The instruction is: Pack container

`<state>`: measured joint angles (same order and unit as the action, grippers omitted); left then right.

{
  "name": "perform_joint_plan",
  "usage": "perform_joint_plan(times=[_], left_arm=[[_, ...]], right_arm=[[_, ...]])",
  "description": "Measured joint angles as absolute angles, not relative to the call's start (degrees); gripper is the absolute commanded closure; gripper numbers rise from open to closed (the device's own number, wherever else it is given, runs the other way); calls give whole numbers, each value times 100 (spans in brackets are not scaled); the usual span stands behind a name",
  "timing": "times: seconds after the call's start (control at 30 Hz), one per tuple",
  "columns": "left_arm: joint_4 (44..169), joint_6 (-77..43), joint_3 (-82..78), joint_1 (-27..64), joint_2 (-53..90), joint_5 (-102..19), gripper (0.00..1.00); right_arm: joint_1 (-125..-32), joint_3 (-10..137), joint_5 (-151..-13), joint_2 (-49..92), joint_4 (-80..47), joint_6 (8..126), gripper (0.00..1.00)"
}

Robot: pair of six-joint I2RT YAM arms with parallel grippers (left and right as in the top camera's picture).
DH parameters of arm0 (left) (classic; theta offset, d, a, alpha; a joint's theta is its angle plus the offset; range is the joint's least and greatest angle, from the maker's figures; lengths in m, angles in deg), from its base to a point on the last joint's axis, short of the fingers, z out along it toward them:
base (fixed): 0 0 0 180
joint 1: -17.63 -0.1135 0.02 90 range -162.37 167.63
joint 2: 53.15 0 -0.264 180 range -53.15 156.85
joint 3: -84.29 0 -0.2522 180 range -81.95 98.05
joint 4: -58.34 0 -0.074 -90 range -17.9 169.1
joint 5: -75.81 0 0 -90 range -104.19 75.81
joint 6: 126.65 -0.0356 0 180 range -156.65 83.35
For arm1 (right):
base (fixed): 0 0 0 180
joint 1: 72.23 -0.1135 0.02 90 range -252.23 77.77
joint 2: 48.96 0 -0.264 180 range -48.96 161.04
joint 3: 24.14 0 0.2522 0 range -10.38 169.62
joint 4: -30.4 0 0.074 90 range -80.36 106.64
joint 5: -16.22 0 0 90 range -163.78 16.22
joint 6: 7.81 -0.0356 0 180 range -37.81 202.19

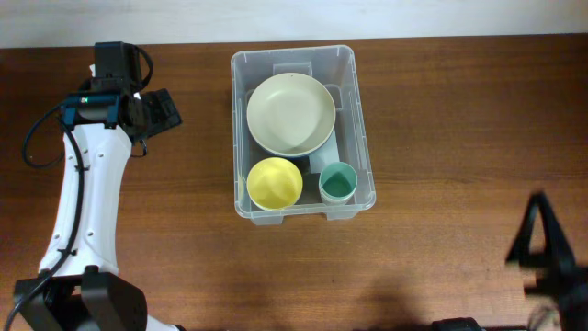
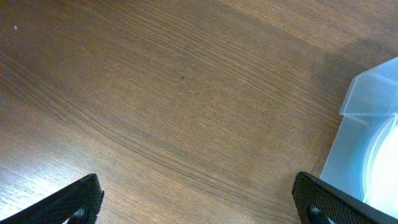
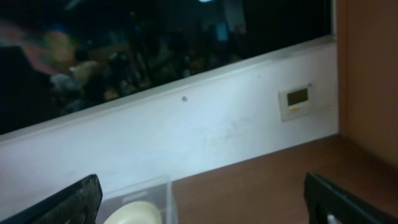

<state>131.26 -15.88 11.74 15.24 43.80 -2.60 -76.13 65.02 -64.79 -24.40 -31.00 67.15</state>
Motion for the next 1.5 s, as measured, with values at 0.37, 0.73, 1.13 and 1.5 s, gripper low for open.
perform_joint_plan(times=[0.37,0.73,1.13,1.5], left_arm=[[13128,-1590,1174,1524,4380,-262,0],[13128,-1590,1174,1524,4380,-262,1],[13128,-1590,1174,1524,4377,-260,1],[13128,-1590,1174,1524,4377,-260,0]], right_arm=[[-7775,4513,-6472,-4211,-2481,6677,1],[-7775,1151,-6607,-4783,922,6568,1],[-7775,-626,-6785,-4805,2439,6568,1],[-7775,-964,-6787,-4805,1960,6575,1]])
